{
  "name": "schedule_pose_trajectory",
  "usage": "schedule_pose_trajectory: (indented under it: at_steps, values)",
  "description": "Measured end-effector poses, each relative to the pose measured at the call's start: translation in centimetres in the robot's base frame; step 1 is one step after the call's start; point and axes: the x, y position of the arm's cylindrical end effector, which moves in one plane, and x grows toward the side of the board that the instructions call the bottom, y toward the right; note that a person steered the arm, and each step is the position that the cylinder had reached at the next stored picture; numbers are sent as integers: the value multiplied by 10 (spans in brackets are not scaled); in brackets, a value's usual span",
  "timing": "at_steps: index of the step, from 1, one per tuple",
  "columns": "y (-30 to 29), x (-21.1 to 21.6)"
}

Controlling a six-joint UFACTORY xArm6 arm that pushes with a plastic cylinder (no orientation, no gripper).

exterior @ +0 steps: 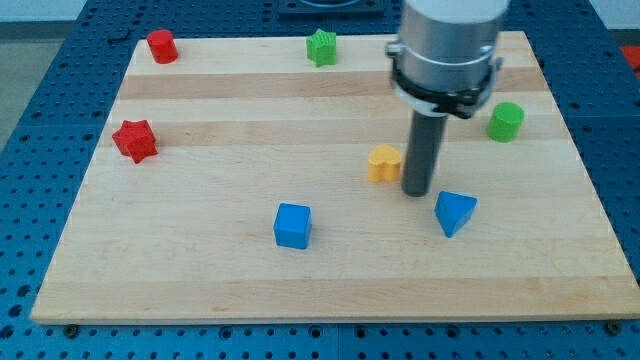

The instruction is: Push the yellow heart towards the bottom left of the board

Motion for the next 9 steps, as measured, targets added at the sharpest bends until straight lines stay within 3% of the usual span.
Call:
schedule_pose_trajectory:
  at_steps: [2,3,5,7,9]
  values:
    - [18,-38]
    - [-15,-47]
    - [-113,16]
    - [-219,33]
    - [-203,22]
